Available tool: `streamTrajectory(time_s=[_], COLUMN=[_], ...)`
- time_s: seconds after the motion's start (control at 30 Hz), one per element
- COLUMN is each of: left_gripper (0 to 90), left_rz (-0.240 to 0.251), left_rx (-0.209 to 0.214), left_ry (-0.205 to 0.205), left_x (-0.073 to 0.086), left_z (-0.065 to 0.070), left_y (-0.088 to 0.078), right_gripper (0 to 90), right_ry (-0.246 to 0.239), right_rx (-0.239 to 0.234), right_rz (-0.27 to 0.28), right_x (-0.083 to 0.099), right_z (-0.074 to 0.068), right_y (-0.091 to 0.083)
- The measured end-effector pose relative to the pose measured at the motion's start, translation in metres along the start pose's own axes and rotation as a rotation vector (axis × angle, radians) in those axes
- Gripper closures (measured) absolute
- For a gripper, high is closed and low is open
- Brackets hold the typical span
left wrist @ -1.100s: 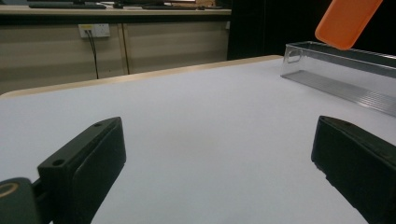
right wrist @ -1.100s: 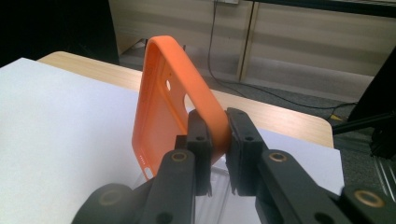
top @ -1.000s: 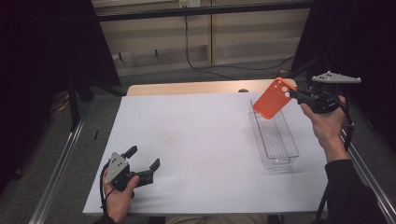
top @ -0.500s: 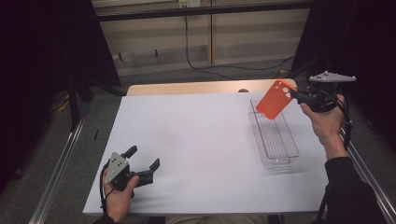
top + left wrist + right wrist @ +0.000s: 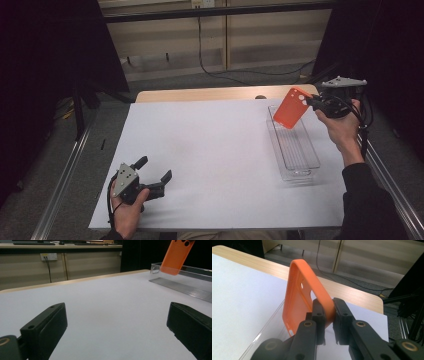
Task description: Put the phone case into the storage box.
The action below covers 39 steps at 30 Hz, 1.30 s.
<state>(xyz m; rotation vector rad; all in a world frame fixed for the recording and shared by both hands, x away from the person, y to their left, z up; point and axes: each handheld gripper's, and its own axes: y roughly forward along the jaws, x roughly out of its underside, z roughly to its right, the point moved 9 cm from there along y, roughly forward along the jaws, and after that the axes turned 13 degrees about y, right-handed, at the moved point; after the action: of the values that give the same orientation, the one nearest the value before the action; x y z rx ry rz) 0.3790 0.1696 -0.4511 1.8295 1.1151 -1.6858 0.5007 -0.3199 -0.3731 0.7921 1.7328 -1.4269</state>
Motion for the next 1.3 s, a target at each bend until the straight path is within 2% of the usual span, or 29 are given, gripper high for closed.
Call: streamTrajectory(time_s=[0.73,1.3], left_gripper=[3.0,3.0], left_rz=[-0.003,-0.005], left_rx=[0.007,0.007], left_ry=[0.012,0.010], left_x=[0.000,0.000], left_z=[0.001,0.002], left_y=[0.000,0.000], right_gripper=[80.7,80.7], right_ry=[-0.050,-0.054], right_rx=[0.044,0.066], right_rz=[-0.050,-0.063], right_x=[0.004,0.005], right_z=[-0.003,0.001], right_y=[0.034,0.045])
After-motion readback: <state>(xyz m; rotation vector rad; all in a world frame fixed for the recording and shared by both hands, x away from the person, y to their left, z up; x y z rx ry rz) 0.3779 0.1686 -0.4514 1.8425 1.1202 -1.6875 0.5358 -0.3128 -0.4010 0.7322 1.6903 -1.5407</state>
